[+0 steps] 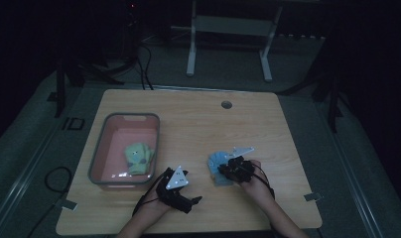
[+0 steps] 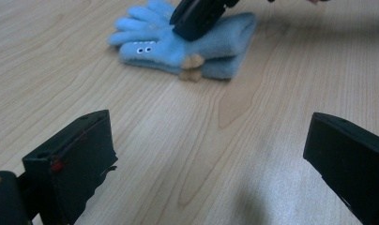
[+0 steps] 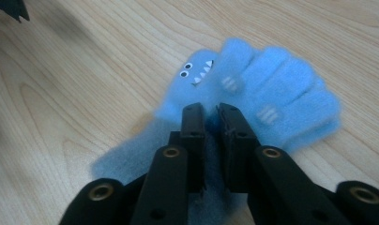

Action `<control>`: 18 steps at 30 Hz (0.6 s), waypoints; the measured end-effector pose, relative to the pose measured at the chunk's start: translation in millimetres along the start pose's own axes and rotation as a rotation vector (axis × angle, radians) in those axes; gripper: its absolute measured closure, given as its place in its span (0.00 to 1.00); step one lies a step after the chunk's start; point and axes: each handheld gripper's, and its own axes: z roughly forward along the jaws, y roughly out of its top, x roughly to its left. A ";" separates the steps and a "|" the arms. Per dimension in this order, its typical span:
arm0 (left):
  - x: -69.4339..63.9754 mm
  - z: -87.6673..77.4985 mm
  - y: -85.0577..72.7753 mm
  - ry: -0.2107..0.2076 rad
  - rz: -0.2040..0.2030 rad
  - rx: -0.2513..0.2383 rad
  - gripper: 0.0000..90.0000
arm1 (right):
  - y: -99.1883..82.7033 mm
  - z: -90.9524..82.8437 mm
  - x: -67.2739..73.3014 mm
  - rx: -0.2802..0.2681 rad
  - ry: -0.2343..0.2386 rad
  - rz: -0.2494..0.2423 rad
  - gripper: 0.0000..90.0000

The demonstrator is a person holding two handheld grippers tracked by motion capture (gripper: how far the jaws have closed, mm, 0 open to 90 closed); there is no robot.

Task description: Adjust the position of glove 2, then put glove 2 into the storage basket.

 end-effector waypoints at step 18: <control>-13.2 14.6 21.5 -0.039 0.079 0.051 0.03 | 2.1 -32.9 -23.3 -0.172 0.083 0.028 0.16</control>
